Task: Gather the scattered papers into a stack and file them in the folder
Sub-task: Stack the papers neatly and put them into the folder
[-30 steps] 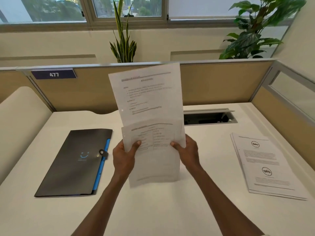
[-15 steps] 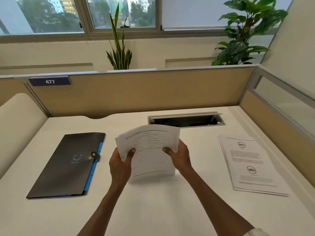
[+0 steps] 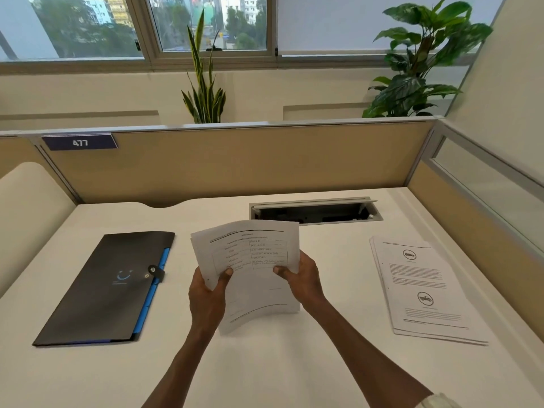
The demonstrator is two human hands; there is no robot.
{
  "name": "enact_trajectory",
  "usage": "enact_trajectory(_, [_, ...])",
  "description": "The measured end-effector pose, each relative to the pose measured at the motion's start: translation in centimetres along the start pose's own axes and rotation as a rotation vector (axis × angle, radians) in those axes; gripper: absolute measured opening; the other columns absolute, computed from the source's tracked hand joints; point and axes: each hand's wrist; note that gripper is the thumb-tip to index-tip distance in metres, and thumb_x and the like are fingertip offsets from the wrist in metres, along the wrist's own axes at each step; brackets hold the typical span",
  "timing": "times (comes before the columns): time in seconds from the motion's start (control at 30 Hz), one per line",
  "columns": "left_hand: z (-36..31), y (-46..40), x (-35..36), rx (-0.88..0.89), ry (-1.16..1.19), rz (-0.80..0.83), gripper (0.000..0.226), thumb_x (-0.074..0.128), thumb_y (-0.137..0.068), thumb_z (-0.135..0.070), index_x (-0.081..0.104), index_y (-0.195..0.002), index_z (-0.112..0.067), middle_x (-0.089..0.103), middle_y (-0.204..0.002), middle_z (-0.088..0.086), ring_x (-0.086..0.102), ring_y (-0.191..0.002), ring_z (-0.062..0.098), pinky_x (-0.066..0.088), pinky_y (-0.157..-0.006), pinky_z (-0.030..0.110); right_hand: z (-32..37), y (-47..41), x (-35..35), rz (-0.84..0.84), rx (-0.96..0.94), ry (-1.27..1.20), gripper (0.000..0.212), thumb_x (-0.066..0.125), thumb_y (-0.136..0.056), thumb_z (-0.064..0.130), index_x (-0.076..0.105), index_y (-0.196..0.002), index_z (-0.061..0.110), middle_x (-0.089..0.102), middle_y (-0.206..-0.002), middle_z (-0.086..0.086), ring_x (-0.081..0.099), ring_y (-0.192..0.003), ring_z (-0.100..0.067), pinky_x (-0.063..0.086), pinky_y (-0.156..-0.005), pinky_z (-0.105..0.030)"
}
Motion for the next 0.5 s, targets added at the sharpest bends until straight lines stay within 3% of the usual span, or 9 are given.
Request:
enact_trajectory(0.1, [0.0, 0.0, 0.3, 0.004, -0.017, 0.022, 0.035, 0.069, -0.089, -0.028, 0.049, -0.118, -0.025, 0.06, -0.104, -0.008, 0.061, -0.09, 0.011, 0.05, -0.063, 0.021, 0.1, -0.1, -0.3, -0.005, 0.009, -0.015, 0.039, 0.076, -0.079, 0.014, 0.059, -0.113, 0.026, 0.066, -0.104, 0.01, 0.062, -0.093, -0.007, 0.052, -0.062, -0.01])
enact_trajectory(0.33, [0.6, 0.8, 1.6, -0.02, -0.062, 0.11, 0.031, 0.056, -0.097, -0.019, 0.04, -0.123, -0.015, 0.055, -0.112, 0.002, 0.06, -0.101, 0.027, 0.055, -0.075, 0.036, -1.0, 0.1, -1.8, -0.035, 0.063, 0.03, 0.028, 0.07, -0.083, 0.01, 0.06, -0.109, 0.013, 0.069, -0.104, 0.0, 0.065, -0.094, -0.021, 0.053, -0.069, -0.02])
enact_trajectory(0.5, [-1.9, 1.0, 4.9, -0.066, -0.001, 0.156, 0.024, 0.055, -0.097, -0.022, 0.042, -0.118, -0.022, 0.057, -0.108, -0.008, 0.06, -0.104, 0.022, 0.053, -0.085, 0.04, -0.6, -0.4, -5.4, -0.137, 0.022, 0.042, 0.025, 0.074, -0.082, 0.017, 0.06, -0.103, 0.011, 0.068, -0.096, 0.002, 0.066, -0.085, -0.014, 0.055, -0.066, -0.022])
Point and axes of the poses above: each hand's wrist, its own y-axis away from the middle knuckle, its own x-axis out of the palm, z = x × y
